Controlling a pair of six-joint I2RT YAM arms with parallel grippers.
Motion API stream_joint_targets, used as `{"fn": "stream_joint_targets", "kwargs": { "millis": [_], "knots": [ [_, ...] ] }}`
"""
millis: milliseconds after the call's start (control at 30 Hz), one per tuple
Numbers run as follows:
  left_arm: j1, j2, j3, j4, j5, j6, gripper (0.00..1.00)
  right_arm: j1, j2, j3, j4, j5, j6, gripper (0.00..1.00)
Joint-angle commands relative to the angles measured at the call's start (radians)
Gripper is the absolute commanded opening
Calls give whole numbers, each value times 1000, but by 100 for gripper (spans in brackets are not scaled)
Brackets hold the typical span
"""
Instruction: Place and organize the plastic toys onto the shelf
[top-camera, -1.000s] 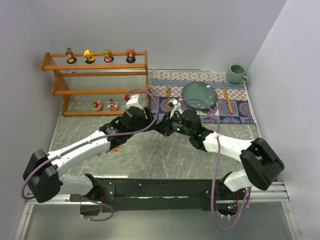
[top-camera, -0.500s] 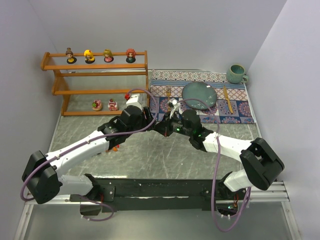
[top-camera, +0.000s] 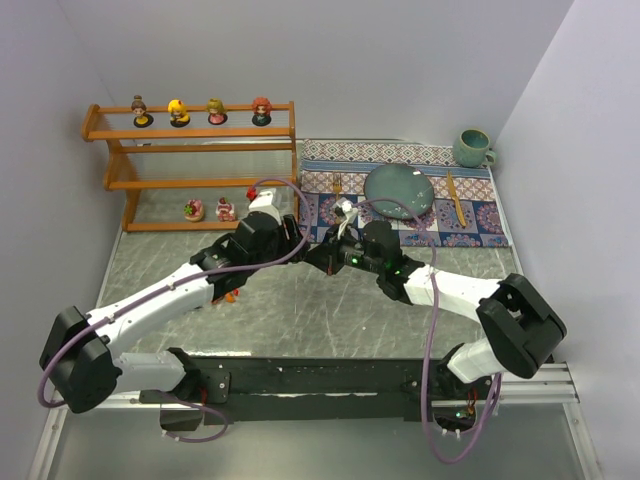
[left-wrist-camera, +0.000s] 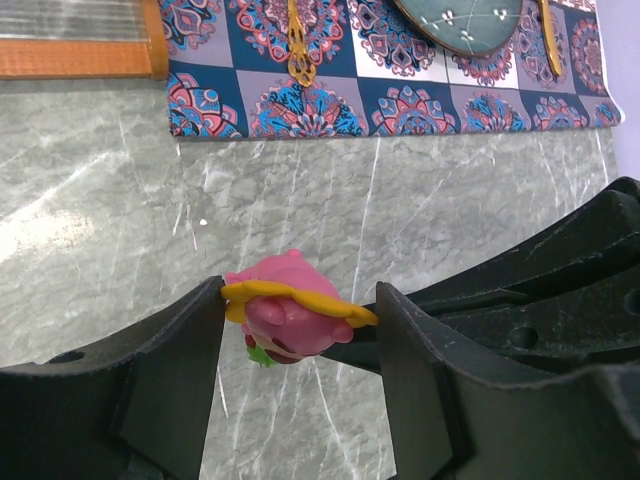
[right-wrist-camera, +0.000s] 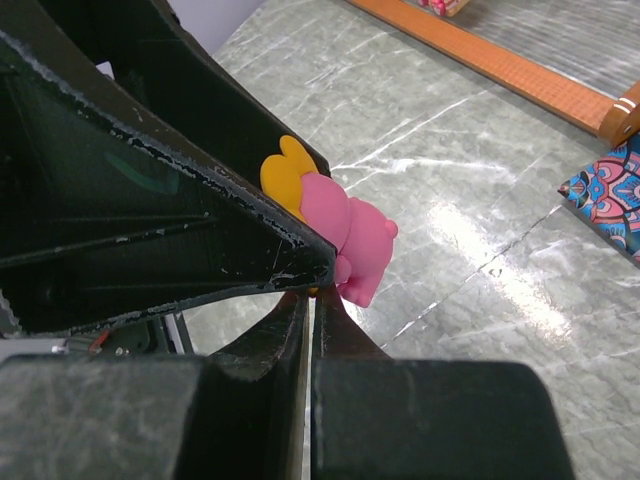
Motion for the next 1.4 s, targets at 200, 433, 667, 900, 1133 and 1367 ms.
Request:
{"fn": "stream_joint_targets", "kwargs": {
  "millis": [200, 433, 667, 900, 1133, 1367],
  "knots": [
    [48, -10, 16, 9, 66, 147, 68, 4, 21, 21, 29, -42, -32, 0],
    [48, 3, 19, 1, 49, 181, 78, 4, 25, 32, 26, -50, -32, 0],
    [56, 0, 10, 21, 84, 168, 66, 2, 32, 35, 22, -56, -32, 0],
    [56, 20, 10, 16, 129, 123, 47, 4, 33, 38, 20, -53, -35, 0],
    [56, 12, 1, 18, 123, 83, 33, 2, 39, 38, 22, -45, -34, 0],
    [56, -3, 9, 4, 77, 40, 20, 4, 44, 44, 19, -39, -26, 6]
  ]
}}
